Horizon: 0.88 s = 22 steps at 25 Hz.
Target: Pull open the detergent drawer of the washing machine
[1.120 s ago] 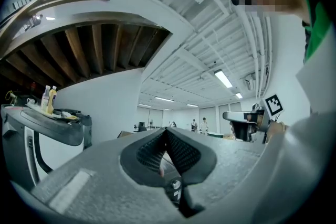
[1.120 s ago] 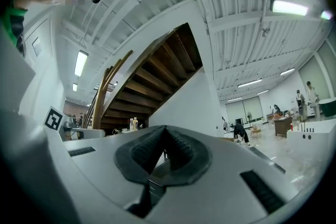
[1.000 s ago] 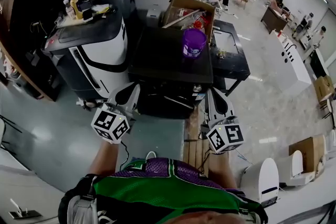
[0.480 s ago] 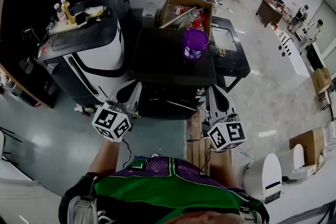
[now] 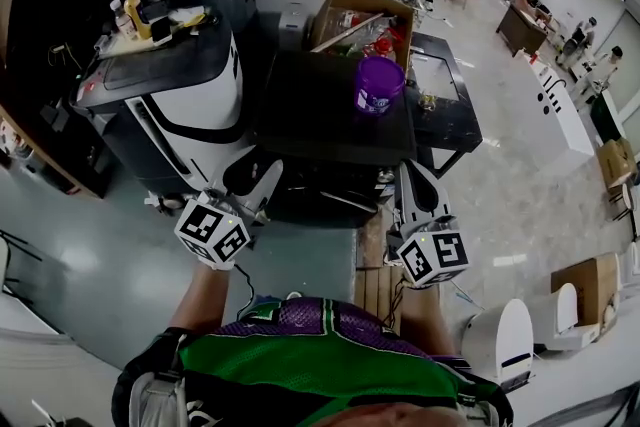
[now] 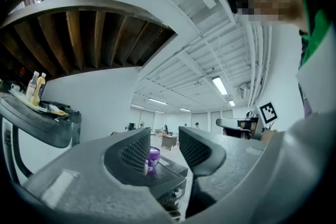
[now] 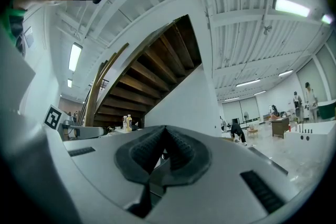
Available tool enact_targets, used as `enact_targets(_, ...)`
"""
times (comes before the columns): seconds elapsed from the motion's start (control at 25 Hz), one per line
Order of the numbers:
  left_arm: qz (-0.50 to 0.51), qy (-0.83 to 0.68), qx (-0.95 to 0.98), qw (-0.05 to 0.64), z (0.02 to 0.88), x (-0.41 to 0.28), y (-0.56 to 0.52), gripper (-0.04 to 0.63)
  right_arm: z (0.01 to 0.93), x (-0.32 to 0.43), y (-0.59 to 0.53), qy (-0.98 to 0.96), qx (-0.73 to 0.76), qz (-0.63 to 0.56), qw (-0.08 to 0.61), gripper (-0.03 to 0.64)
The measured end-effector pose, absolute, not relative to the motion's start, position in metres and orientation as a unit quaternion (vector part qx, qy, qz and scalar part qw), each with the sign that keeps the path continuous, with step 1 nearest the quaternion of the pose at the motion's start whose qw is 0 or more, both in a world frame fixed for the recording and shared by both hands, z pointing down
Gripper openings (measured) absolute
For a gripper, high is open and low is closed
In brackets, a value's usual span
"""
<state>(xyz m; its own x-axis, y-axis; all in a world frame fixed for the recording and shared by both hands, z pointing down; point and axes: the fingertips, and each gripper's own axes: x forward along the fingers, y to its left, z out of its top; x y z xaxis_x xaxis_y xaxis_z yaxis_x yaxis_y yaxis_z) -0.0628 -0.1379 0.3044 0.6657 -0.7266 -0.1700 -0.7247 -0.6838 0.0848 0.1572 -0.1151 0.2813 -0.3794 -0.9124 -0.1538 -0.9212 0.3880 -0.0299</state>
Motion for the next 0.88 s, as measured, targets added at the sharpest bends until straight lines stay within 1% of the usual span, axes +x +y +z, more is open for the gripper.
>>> enact_targets(0.2,-0.117,-0.373,0.92,0.022,0.302,-0.055,-0.139,0.297,0.282,0.156,-0.116,0.83,-0.553,0.03,0.07,0.002)
enact_targets(0.32,-0.119,-0.371,0.921,0.021,0.302,-0.056,-0.143,0.341,0.283,0.152,-0.118,0.83,-0.553,0.03,0.069,0.002)
enact_targets(0.48,-0.128,-0.37,0.919,0.037,0.304,-0.061,-0.15,0.351,0.284,0.148,-0.12,0.829,-0.554,0.03,0.068,0.002)
enact_targets(0.72,-0.148,-0.358,0.917,0.101,0.329,-0.068,-0.164,0.351,0.286,0.136,-0.127,0.829,-0.554,0.032,0.062,0.002)
enact_targets(0.88,-0.144,-0.357,0.914,0.125,0.351,-0.074,-0.175,0.351,0.292,0.124,-0.135,0.83,-0.553,0.03,0.058,0.002)
